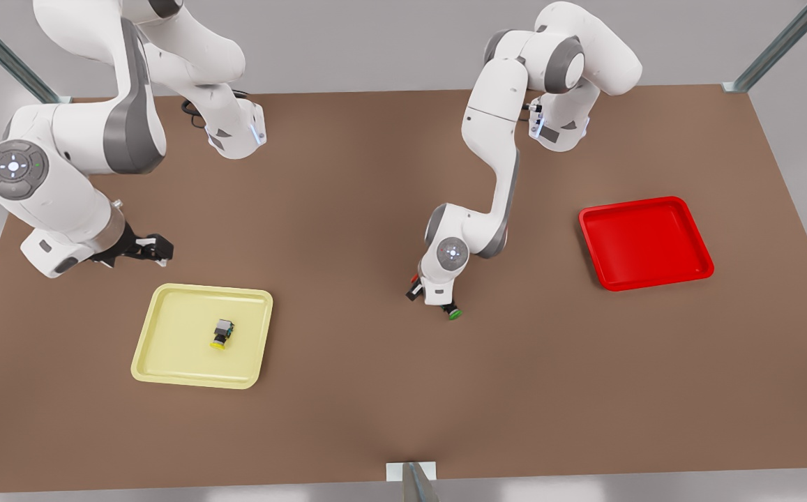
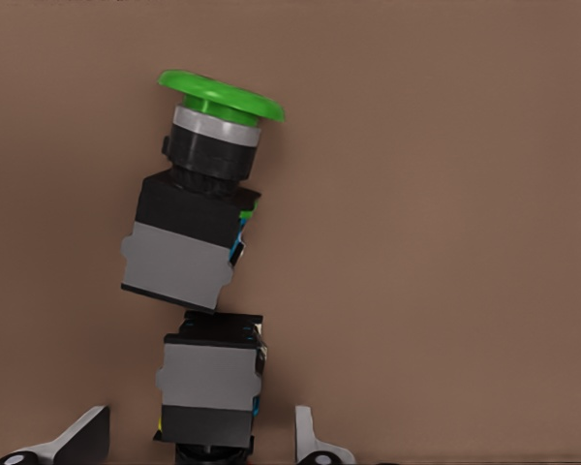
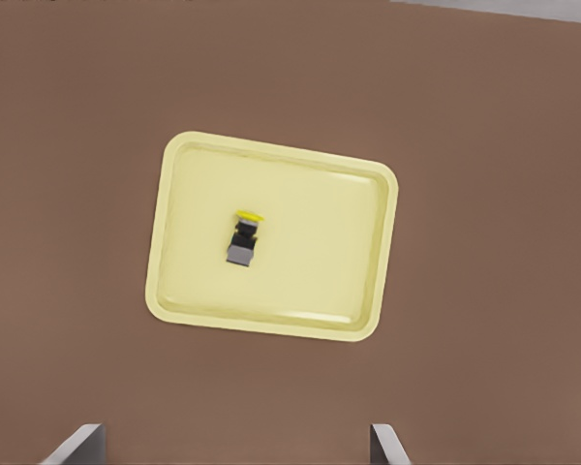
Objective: Place the switches on the corresponding trays according to their colors
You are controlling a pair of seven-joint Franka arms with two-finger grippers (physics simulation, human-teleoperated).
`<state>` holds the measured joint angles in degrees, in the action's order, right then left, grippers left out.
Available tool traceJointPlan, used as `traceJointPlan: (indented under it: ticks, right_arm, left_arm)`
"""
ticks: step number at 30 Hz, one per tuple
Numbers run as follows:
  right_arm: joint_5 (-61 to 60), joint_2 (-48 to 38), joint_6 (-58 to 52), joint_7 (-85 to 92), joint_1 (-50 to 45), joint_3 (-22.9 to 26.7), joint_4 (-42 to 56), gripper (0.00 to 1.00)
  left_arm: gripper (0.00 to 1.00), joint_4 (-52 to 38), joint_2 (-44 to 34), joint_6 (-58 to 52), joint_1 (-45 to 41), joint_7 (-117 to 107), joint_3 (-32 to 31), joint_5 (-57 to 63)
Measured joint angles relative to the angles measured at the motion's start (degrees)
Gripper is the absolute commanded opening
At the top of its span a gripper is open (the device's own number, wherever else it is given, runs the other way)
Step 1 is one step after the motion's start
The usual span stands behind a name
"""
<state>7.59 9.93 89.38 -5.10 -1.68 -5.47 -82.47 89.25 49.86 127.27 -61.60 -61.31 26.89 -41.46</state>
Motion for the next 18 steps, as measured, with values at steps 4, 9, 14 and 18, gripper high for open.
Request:
traceJointPlan:
  ticks: [4,9,14,18]
  right_arm:
    - [-0.01,0.01,0.09,0.00,0.03,-0.05,0.00,1.00]
    - [-0.03,0.01,0.18,0.00,0.03,-0.06,0.00,1.00]
    - [0.01,0.01,0.27,0.00,0.00,-0.06,0.03,1.00]
    - [0.04,-0.08,-0.13,0.00,0.00,-0.04,0.12,1.00]
  left_arm:
    - [0.84,0.04,0.24,1.44,-0.05,-0.03,-0.08,-0.06]
    - [0.75,0.18,0.15,2.28,-0.06,-0.48,0.00,-3.24]
    - [0.62,0.57,-0.11,2.19,-0.19,0.48,0.00,-3.82]
    - [0.62,0.76,0.06,2.19,-0.10,1.89,0.00,-3.35]
